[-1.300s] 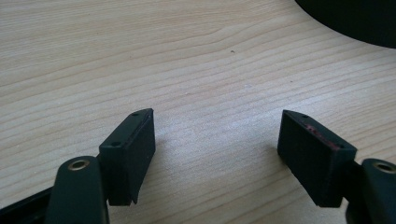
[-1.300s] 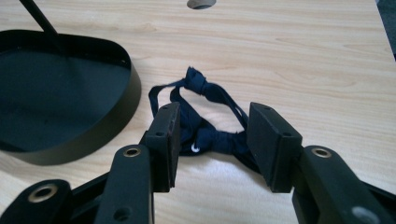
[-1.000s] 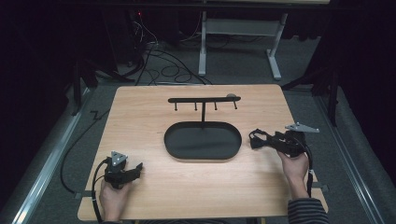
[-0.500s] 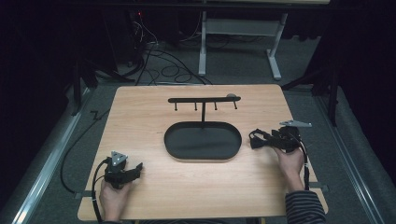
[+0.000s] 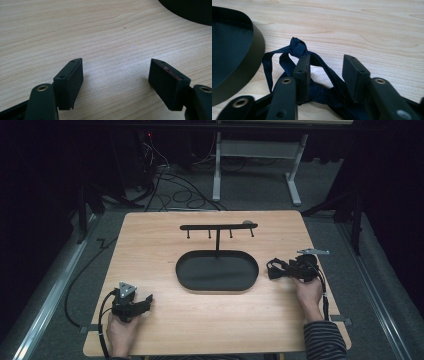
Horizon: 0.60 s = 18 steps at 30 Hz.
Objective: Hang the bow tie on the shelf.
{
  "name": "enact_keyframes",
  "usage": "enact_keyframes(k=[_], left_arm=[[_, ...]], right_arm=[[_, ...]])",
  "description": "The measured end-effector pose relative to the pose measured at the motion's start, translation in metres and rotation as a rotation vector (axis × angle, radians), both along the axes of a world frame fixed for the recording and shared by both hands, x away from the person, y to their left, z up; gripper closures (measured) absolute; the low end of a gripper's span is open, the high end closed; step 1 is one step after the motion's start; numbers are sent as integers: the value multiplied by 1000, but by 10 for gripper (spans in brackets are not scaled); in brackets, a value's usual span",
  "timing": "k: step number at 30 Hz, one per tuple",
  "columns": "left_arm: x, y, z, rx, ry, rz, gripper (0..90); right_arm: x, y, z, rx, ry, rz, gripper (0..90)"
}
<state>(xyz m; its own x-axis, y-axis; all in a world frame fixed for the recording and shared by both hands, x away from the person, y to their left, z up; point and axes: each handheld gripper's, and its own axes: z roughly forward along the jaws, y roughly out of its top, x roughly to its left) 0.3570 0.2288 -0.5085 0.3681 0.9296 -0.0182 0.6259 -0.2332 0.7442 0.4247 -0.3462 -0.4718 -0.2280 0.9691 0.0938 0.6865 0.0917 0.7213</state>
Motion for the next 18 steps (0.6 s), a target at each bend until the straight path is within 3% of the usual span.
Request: enact_keyframes(k=[8, 18], left_arm=[[0, 0, 0, 0, 0, 0, 284], [0, 0, 0, 0, 0, 0, 284]], right_arm=[[4, -1, -5, -6, 24, 5, 721], [4, -1, -6, -39, 20, 14, 874]])
